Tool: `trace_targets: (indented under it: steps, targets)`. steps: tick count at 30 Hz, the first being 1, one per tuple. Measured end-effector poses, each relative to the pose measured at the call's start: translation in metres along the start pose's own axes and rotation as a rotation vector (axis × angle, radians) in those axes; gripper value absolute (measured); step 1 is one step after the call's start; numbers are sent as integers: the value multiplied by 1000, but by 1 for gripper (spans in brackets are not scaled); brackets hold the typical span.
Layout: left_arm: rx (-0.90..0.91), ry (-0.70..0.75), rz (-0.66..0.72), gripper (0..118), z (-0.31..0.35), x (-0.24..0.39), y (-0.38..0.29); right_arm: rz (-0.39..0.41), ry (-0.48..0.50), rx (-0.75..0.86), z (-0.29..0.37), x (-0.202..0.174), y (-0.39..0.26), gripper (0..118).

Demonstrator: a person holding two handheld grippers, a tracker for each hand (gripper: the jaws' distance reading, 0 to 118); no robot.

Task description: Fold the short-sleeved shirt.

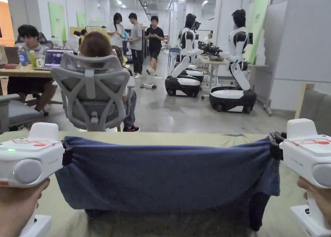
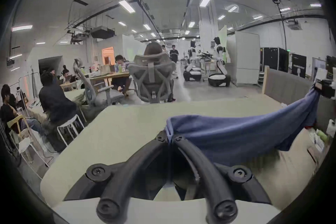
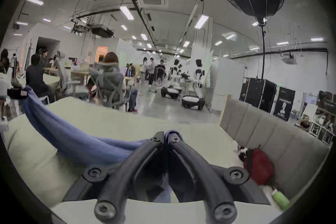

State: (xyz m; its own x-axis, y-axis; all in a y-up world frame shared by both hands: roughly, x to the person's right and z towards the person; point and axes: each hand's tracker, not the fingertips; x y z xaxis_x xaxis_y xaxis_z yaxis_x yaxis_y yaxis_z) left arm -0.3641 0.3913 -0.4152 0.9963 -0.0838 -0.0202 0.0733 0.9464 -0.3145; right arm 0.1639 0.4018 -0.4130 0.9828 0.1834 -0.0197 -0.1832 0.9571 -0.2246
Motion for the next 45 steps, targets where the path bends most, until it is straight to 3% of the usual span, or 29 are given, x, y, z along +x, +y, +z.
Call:
trace_targets:
  steps: [4, 8, 12, 15, 16, 18, 19, 23, 24, 25, 26, 27, 28, 29, 31, 35, 37, 39, 40, 41, 43, 45]
  targets:
    - [-130, -30, -13, 0, 41, 2, -102, 30, 49, -134, 37, -14, -109, 3]
    - [-314, -47, 90, 0, 56, -4, -209, -8, 101, -370, 54, -34, -220, 3]
    - [-397, -62, 85, 4, 57, -2, -264, -27, 91, -460, 63, -43, -265, 5]
    - [-339, -39, 97, 44, 66, -1, -255, -46, 108, -446, 73, -47, -248, 45]
    - [-294, -42, 106, 44, 72, 2, -246, -36, 90, -414, 78, -52, -237, 45]
    - [-222, -78, 120, 101, 82, 16, -225, -54, 108, -327, 92, -66, -208, 104]
    - [-179, -106, 129, 115, 90, 26, -214, -72, 111, -290, 98, -76, -196, 118]
    - [-124, -114, 148, 112, 97, 74, -192, -253, 170, -240, 112, -121, -165, 118]
    - [-114, -129, 139, 107, 96, 85, -189, -269, 170, -235, 113, -131, -164, 117]
    - [-100, -150, 110, 89, 96, 94, -189, -258, 169, -215, 115, -140, -165, 105]
    - [-98, -148, 68, 66, 94, 101, -190, -236, 160, -204, 116, -147, -165, 86]
    - [-112, -142, 33, 28, 94, 109, -194, -208, 137, -207, 114, -154, -165, 58]
    - [-137, -138, 20, 0, 90, 110, -196, -187, 110, -227, 112, -160, -164, 11]
    - [-148, -142, 34, 0, 88, 107, -196, -189, 106, -243, 108, -162, -167, 0]
    - [-238, -204, 109, 0, 84, 92, -194, -201, 150, -253, 110, -163, -165, 0]
    - [-373, -122, 137, 0, 67, 35, -185, -164, 149, -248, 114, -161, -160, 0]
    - [-468, -144, 252, 0, 54, -5, -188, -182, 151, -252, 112, -156, -159, 0]
    - [-524, -124, 276, 0, 45, -32, -195, -227, 177, -271, 110, -153, -158, 0]
    - [-518, -103, 255, 11, 42, -39, -198, -238, 186, -277, 109, -153, -159, 0]
    - [-511, -92, 244, 37, 42, -43, -200, -234, 184, -277, 107, -153, -159, 0]
    - [-507, -82, 261, 112, 44, -41, -205, -217, 184, -284, 105, -156, -160, 0]
    - [-531, -89, 305, 117, 39, -39, -214, -217, 187, -293, 102, -156, -163, 0]
